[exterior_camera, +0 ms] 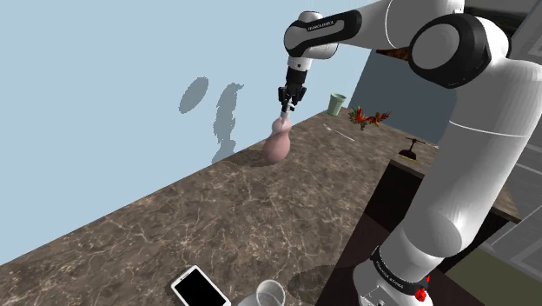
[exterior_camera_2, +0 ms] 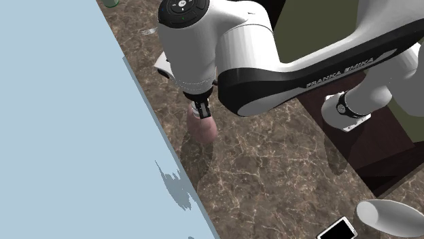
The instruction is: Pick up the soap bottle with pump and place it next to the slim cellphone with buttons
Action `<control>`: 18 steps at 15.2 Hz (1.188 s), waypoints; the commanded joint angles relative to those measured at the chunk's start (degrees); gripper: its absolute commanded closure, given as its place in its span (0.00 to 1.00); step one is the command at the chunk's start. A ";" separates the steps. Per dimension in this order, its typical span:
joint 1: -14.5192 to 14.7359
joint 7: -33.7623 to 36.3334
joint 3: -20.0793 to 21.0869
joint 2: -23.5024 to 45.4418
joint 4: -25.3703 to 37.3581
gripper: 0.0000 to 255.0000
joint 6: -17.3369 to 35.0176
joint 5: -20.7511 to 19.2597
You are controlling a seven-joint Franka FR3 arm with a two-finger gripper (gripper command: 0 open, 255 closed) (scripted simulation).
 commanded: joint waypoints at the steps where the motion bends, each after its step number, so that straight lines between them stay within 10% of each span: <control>1: 0.00 0.01 0.00 0.01 0.00 1.00 0.01 0.00; 18: 1.43 2.46 0.74 -3.75 6.26 1.00 -9.96 -0.69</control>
